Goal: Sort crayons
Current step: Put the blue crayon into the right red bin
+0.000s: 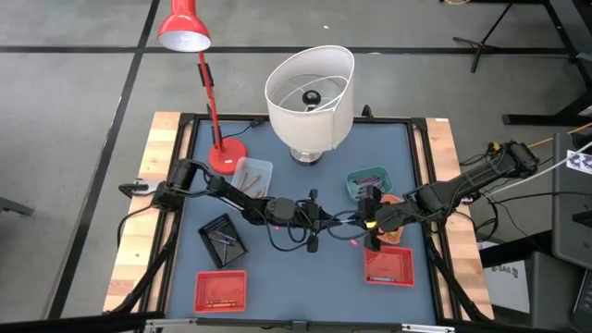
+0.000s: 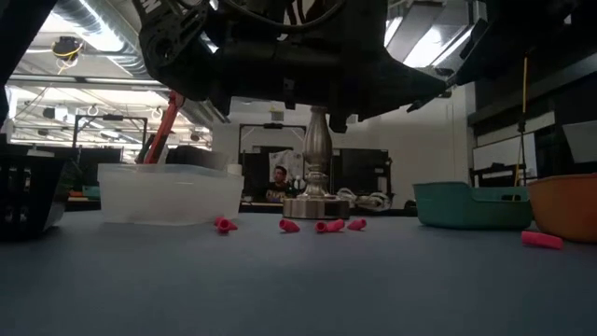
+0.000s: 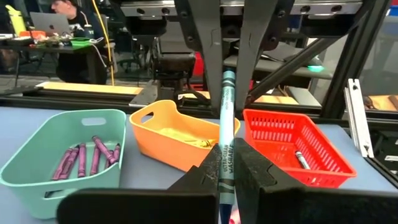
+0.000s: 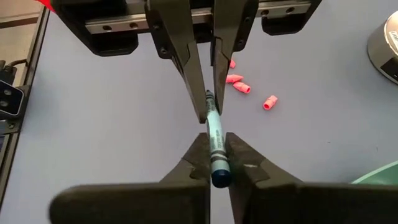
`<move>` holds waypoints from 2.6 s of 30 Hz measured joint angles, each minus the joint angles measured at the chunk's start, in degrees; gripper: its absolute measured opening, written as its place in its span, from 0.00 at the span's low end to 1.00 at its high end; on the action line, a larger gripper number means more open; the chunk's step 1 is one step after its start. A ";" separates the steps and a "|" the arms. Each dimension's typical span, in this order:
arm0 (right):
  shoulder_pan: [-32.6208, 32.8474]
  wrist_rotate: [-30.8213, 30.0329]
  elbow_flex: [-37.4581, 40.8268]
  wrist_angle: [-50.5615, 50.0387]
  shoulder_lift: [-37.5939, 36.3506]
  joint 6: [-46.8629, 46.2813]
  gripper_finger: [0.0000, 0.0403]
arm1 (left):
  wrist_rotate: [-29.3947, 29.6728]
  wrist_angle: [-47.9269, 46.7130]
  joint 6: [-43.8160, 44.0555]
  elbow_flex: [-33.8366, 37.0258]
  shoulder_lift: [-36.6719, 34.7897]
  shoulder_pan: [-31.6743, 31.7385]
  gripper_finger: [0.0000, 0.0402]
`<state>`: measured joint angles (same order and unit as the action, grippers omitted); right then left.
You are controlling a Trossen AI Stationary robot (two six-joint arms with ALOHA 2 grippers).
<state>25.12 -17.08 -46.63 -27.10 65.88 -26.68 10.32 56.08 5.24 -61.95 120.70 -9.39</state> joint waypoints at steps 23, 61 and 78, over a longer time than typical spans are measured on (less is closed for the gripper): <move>0.75 1.21 0.00 0.30 0.00 -0.02 0.07 | 1.30 0.29 0.55 0.00 0.00 -0.82 0.25; 33.49 0.99 -0.02 -14.83 -1.13 -40.77 0.07 | 10.84 -73.90 -1.53 13.34 -74.37 -12.06 0.26; 33.35 1.70 -0.02 -14.94 -1.13 -40.81 0.09 | 18.01 -62.39 4.74 46.08 -106.01 -13.05 0.26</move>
<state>58.48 -15.38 -46.65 -42.04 64.75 -67.48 28.33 -6.32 9.98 -15.87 14.70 -22.44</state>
